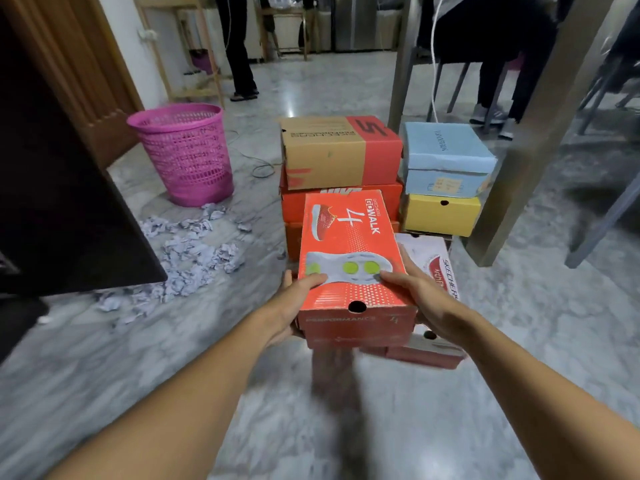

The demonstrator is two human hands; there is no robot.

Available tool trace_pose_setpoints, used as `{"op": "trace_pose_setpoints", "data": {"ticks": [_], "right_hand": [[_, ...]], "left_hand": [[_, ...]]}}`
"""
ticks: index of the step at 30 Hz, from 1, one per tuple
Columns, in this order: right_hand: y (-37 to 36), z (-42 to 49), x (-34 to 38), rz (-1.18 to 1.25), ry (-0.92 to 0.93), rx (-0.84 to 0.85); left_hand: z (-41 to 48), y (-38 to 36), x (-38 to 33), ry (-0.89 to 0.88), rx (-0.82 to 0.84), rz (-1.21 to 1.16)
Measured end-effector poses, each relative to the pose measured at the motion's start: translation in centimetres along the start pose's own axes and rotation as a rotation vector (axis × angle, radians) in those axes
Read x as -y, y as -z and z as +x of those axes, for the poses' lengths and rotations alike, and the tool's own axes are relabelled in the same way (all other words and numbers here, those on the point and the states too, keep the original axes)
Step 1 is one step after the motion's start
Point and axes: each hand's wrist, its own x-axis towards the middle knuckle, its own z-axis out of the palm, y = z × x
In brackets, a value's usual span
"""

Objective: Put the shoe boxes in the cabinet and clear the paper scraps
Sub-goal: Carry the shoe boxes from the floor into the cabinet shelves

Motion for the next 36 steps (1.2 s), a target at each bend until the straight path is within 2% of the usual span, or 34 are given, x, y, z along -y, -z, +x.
{"op": "trace_pose_setpoints", "data": {"ticks": [7,12,18,23,27,29,31,36], "right_hand": [[-9.9,2.0,4.8,-0.026,0.109,0.258],[-15.6,2.6,8.1,-0.012,0.11,0.424],[-25.1,4.1,12.7,0.101,0.042,0.444],[-33.9,5.1,19.4,0.039,0.145,0.57],[-40.5,6.6,23.4,-0.128,0.28,0.606],[-43.3,8.0,23.6,-0.185,0.345,0.513],[-45.6,9.4,22.9,-0.17,0.382,0.45],[-49.5,12.9,20.3,-0.162,0.368,0.61]], "left_hand": [[-6.9,8.3,2.0,-0.108,-0.359,-0.088],[-12.0,11.8,2.0,-0.136,-0.537,-0.125],[-15.6,18.2,0.9,-0.151,-0.789,-0.249],[-17.6,26.1,-0.7,-0.228,-0.89,-0.446],[-17.7,31.6,-0.8,-0.205,-0.882,-0.621],[-18.6,32.9,-1.5,-0.198,-0.841,-0.678],[-17.8,35.0,-1.4,-0.196,-0.869,-0.697],[-12.1,42.8,2.7,-0.173,-1.154,-0.665]]}}
